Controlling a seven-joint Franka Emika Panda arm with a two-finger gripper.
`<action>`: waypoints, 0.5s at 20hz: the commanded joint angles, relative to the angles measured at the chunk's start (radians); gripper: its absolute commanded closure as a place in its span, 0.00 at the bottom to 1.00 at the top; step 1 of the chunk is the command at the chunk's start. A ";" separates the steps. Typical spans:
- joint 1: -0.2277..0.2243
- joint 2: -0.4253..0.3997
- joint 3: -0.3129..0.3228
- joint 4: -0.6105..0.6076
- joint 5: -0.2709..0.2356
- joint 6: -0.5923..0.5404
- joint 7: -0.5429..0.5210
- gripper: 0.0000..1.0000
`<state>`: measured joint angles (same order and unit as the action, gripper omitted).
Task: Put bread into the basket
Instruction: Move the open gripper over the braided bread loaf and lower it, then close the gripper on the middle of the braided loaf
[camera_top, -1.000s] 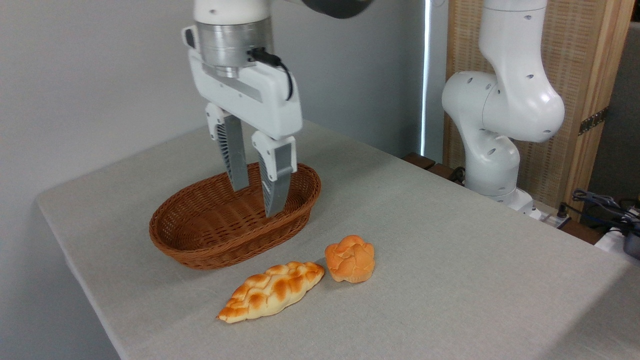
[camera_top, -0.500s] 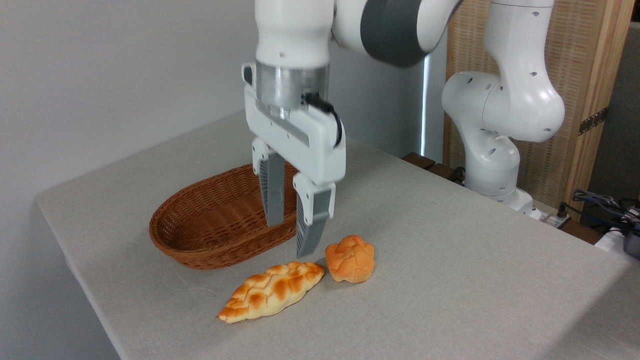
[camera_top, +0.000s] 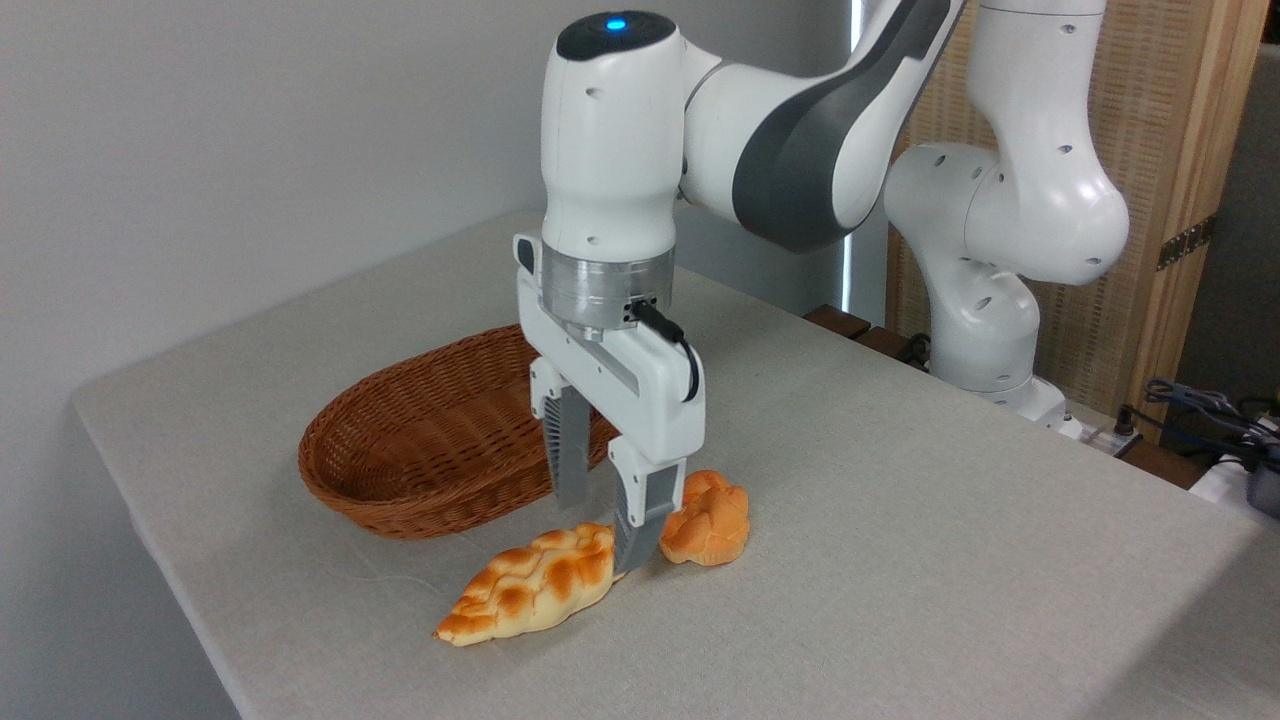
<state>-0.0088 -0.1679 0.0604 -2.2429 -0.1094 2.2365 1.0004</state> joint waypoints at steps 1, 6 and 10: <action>-0.028 0.019 0.007 -0.007 -0.093 0.041 0.017 0.00; -0.056 0.042 0.007 -0.027 -0.096 0.100 0.018 0.00; -0.071 0.057 0.006 -0.058 -0.089 0.172 0.020 0.01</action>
<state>-0.0615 -0.1107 0.0592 -2.2688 -0.1847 2.3477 1.0004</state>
